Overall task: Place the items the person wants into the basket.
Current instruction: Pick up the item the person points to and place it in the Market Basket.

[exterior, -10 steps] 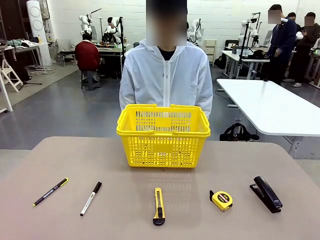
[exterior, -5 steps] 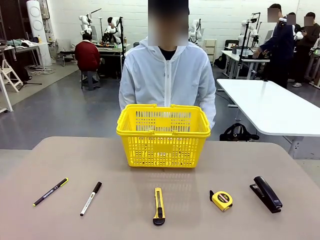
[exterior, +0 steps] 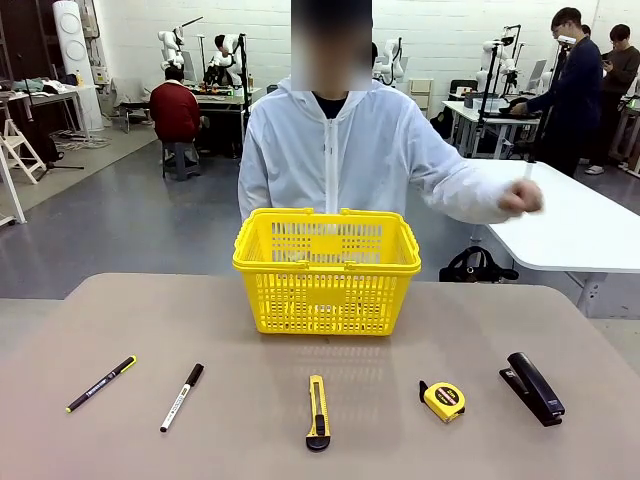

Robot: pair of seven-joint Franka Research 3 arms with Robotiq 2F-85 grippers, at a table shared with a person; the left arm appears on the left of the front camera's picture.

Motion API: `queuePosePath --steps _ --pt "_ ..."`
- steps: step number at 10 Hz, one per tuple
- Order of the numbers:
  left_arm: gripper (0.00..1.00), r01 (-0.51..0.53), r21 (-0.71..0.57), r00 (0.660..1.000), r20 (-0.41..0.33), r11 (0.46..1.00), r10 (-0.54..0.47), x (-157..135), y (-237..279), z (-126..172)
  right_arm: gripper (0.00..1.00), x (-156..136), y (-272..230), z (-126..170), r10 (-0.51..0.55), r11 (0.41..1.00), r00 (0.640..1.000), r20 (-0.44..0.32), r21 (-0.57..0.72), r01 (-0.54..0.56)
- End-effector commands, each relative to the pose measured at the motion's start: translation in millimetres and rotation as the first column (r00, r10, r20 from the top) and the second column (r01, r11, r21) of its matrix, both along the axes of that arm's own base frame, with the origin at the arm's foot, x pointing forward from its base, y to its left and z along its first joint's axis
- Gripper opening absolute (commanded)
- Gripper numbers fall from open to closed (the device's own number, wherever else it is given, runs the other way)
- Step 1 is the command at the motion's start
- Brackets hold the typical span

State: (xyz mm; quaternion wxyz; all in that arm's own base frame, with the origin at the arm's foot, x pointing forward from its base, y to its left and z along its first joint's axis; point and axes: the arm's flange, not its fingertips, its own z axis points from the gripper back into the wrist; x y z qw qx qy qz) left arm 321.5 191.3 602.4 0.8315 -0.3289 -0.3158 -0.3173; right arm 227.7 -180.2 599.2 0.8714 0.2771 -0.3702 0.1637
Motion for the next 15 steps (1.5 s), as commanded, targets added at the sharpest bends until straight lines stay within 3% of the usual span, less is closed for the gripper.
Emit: queuePosePath --steps 1,8,9,11,13,15 --pt "1.00 0.018 -0.012 1.000 0.023 1.000 -0.018 0.9 1.8 1.0 1.00 0.5 -2.3 0.0 0.018 1.000 1.000 0.005 0.017 -0.018" --pt "1.00 0.018 -0.012 1.000 0.023 1.000 -0.018 0.9 1.8 1.0 1.00 0.0 0.1 -0.1 0.000 1.000 1.000 0.000 0.000 0.000" --pt "1.00 0.018 -0.012 1.000 0.023 1.000 -0.018 0.9 1.8 1.0 1.00 17.5 27.5 0.9 -0.031 0.996 0.994 -0.108 -0.090 0.021" --pt "1.00 0.018 -0.012 1.000 0.023 1.000 -0.018 0.9 1.8 1.0 1.00 67.7 97.3 1.4 -0.121 0.961 0.944 -0.306 -0.275 0.034" --pt "1.00 0.018 -0.012 1.000 0.023 1.000 -0.018 0.9 1.8 1.0 1.00 111.0 161.4 -17.9 -0.265 0.891 0.884 -0.385 -0.448 0.073" --pt "1.00 0.018 -0.012 1.000 0.023 1.000 -0.018 0.9 1.8 1.0 1.00 143.5 201.4 -56.4 -0.351 0.817 0.843 -0.408 -0.574 0.063"
